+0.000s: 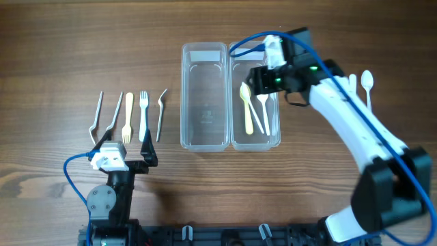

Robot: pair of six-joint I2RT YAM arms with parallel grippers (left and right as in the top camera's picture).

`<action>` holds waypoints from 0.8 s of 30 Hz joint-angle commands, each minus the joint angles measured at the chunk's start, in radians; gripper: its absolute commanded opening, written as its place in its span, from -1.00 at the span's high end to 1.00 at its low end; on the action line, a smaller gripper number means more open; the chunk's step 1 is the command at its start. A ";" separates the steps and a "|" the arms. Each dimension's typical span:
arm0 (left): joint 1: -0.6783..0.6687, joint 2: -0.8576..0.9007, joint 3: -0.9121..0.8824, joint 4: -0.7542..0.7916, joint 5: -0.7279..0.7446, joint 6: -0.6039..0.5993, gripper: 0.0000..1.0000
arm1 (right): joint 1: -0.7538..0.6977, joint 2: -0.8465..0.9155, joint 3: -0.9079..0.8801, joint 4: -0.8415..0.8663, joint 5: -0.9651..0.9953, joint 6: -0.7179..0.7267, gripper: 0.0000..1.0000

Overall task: Pack container
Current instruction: 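Grasp another white spoon with the right gripper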

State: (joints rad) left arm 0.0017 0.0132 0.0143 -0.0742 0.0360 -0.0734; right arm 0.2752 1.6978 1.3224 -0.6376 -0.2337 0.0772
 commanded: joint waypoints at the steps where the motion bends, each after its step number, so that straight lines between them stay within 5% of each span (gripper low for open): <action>1: -0.006 -0.005 -0.008 0.002 0.019 -0.014 -0.99 | -0.132 -0.183 0.055 -0.057 0.220 -0.051 -0.68; 3: -0.006 -0.005 -0.008 0.002 0.019 -0.014 -0.99 | -0.224 -0.233 0.055 -0.106 0.308 -0.080 -0.76; 10: -0.006 -0.005 -0.008 0.002 0.019 -0.014 -0.99 | -0.508 -0.156 0.033 -0.167 0.323 -0.157 -0.38; 24: -0.006 -0.005 -0.008 0.002 0.019 -0.014 -1.00 | -0.548 0.257 0.031 -0.153 0.324 -0.164 -0.18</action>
State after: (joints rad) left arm 0.0017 0.0132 0.0139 -0.0742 0.0360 -0.0734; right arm -0.2729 1.8862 1.3617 -0.7994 0.0727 -0.0772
